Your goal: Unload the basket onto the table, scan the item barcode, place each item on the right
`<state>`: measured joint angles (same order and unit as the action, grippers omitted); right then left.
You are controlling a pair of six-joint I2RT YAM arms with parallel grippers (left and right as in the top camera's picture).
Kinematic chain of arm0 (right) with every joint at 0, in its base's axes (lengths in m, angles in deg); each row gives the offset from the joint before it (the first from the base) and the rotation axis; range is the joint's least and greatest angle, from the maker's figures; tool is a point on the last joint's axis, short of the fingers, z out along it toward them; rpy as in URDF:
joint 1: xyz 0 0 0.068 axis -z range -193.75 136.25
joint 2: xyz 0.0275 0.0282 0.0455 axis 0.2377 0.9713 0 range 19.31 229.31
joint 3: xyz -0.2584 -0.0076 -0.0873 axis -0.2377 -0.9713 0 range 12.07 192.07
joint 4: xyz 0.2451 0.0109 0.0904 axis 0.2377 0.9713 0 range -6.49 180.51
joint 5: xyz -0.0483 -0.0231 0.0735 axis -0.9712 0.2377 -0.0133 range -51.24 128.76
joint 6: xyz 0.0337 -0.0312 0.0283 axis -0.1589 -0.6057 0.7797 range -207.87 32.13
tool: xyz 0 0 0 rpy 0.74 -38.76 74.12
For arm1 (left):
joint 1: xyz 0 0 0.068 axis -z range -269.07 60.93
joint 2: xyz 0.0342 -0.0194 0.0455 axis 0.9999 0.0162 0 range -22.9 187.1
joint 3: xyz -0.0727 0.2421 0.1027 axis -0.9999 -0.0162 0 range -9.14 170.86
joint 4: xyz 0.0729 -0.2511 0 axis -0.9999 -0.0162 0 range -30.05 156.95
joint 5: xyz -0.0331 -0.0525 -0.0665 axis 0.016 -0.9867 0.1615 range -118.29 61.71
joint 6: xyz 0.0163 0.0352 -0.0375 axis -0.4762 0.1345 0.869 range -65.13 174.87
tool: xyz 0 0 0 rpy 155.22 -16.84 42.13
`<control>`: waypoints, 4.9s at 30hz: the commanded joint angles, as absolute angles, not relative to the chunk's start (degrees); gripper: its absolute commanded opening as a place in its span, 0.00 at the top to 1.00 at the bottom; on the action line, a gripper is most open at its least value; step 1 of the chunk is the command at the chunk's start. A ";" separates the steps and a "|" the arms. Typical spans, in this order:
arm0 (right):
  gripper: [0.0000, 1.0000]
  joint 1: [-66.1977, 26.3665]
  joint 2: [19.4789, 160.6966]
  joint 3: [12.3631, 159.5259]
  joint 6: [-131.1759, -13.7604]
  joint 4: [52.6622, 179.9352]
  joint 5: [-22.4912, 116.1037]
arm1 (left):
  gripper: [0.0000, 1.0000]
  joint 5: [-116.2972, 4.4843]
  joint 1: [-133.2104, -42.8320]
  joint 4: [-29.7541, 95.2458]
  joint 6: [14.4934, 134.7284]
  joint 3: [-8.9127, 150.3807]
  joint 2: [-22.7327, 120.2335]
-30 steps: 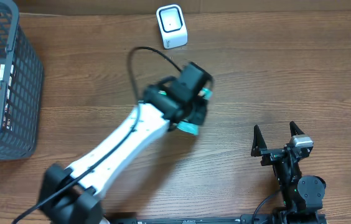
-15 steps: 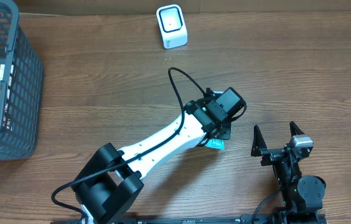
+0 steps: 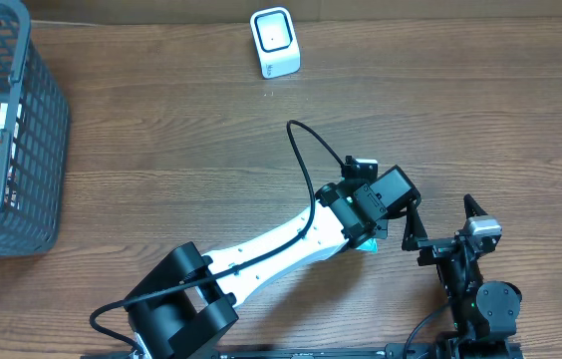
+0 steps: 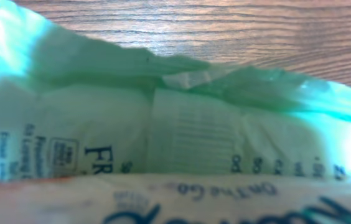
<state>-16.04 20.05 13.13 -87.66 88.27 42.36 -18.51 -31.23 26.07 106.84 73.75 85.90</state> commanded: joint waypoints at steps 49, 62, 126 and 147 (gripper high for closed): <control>0.00 -15.93 19.48 12.52 -87.88 88.11 41.88 | 0.00 -16.10 -32.10 12.19 99.95 87.54 87.54; 0.00 -15.93 19.48 12.52 -87.90 88.11 41.88 | 0.18 -16.26 -32.54 11.69 94.23 87.78 87.56; 0.00 -15.93 19.48 12.52 -87.90 88.11 41.88 | 0.00 -27.91 -36.56 6.79 92.09 87.67 87.56; 0.00 -15.93 19.48 12.52 -87.88 88.14 41.88 | 0.50 -31.75 -36.54 5.17 92.11 87.67 87.58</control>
